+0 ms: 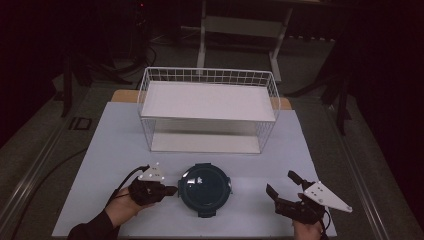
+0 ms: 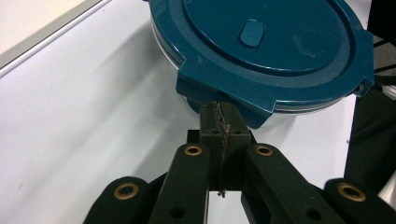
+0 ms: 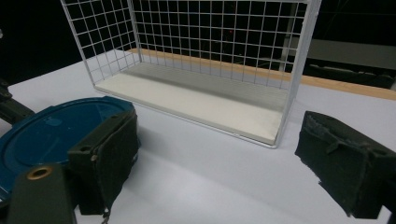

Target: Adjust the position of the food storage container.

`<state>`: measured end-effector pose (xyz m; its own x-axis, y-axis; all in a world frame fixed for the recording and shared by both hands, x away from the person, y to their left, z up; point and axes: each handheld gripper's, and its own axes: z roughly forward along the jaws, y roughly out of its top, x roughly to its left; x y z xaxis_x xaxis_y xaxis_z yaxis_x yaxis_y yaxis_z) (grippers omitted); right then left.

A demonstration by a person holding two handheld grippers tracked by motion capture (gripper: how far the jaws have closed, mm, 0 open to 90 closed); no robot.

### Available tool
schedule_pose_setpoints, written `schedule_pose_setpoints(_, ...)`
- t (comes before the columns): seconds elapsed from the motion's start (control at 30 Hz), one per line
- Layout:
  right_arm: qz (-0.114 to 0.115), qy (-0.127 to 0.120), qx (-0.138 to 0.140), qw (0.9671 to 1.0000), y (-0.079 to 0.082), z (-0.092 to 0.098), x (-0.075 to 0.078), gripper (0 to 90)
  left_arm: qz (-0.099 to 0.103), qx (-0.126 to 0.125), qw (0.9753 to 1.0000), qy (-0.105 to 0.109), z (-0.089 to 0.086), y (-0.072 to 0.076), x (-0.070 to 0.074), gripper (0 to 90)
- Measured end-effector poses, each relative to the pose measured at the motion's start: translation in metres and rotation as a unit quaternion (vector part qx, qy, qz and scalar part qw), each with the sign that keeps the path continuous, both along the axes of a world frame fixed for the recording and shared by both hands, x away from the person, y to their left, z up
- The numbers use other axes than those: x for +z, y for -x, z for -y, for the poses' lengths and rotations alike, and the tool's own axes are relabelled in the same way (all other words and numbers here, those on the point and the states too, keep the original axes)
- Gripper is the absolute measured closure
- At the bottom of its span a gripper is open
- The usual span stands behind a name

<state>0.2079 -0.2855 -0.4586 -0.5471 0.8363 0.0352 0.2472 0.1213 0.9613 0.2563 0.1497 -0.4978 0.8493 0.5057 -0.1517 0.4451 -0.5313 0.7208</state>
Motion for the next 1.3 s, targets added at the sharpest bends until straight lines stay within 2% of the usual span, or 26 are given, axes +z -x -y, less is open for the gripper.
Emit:
schedule_pose_setpoints(0.23, 0.0, 0.0, 0.001, 1.0, 0.0, -0.001, 0.0, 12.5, 0.003, -0.015, 0.9999, 0.002, 0.012, -0.004, 0.0, 89.7)
schedule_pose_setpoints(0.37, -0.002, 0.0, 0.001, 1.0, 0.0, -0.001, 0.0, 12.5, -0.001, -0.019, 0.9998, 0.005, 0.017, -0.007, -0.001, 89.7)
schedule_pose_setpoints(0.67, -0.002, 0.003, 0.001, 1.0, 0.0, -0.002, -0.001, 12.5, 0.005, -0.025, 0.9996, 0.008, 0.029, -0.012, -0.002, 89.7)
schedule_pose_setpoints(0.9, -0.003, 0.002, 0.005, 1.0, 0.0, -0.002, -0.001, 12.5, 0.003, -0.026, 0.9996, 0.011, 0.029, -0.013, -0.002, 89.5)
schedule_pose_setpoints(0.97, -0.006, -0.001, 0.009, 0.9999, -0.001, -0.001, -0.001, 12.4, 0.007, -0.023, 0.9997, 0.007, 0.028, -0.012, -0.001, 88.9)
schedule_pose_setpoints(1.1, -0.004, 0.007, 0.008, 0.9999, -0.001, -0.002, -0.001, 12.4, 0.024, -0.017, 0.9994, 0.018, 0.02, -0.009, 0.006, 78.4)
schedule_pose_setpoints(1.2, 0.001, 0.011, 0.007, 0.9999, -0.002, -0.004, -0.002, 11.2, 0.015, -0.006, 0.9989, 0.045, 0.013, -0.009, 0.013, 59.3)
schedule_pose_setpoints(1.3, 0.005, 0.015, 0.005, 0.9999, -0.001, -0.007, -0.001, 10.9, 0.007, 0.011, 0.997, 0.077, 0.009, -0.007, 0.02, 41.4)
